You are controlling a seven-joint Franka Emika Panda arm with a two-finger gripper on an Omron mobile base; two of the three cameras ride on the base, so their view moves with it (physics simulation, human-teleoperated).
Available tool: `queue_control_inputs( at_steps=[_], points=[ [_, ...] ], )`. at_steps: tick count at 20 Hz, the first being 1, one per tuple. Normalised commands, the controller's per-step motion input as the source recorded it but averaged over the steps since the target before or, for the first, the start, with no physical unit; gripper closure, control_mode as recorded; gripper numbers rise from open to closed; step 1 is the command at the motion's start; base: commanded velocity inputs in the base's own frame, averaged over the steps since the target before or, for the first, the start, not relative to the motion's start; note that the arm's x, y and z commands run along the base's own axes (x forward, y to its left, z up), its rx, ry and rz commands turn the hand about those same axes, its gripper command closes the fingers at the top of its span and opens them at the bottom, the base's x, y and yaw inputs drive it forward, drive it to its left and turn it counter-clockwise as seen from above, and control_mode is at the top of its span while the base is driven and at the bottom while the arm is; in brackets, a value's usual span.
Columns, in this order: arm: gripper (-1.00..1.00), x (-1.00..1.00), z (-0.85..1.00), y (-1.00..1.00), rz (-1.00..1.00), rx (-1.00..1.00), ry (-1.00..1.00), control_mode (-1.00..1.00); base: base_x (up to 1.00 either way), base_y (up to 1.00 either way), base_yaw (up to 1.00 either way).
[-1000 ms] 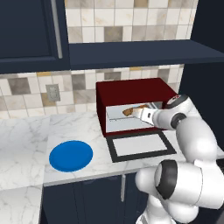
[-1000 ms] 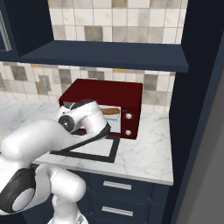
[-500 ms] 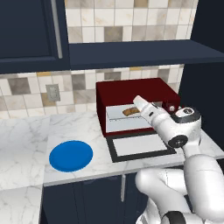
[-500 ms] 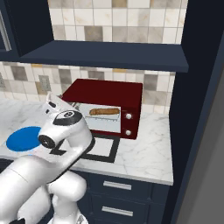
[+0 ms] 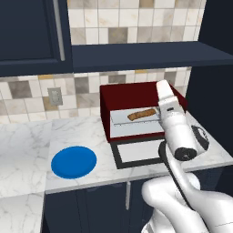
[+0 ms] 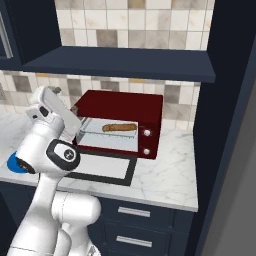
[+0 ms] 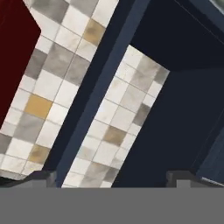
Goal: Pull the toaster oven rack outwards. Pick up the baguette from the plate and place it on the toaster oven rack. Close the toaster oven door fully and set the temperature to the lowest setting.
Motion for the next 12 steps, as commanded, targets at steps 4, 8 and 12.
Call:
queue_control_inputs(
  at_steps=[4,8,12],
  points=[
    [-1.0,-0.23,0.09,-0.39,0.01,0.39,0.1,-1.0,0.0,0.0,0.0],
    [-1.0,-0.33,-0.02,-0.56,0.0,0.31,0.32,-1.0,0.0,0.0,0.0],
    [-1.0,-0.33,-0.14,-0.5,-0.01,0.3,0.28,-1.0,0.0,0.0,0.0]
  ],
)
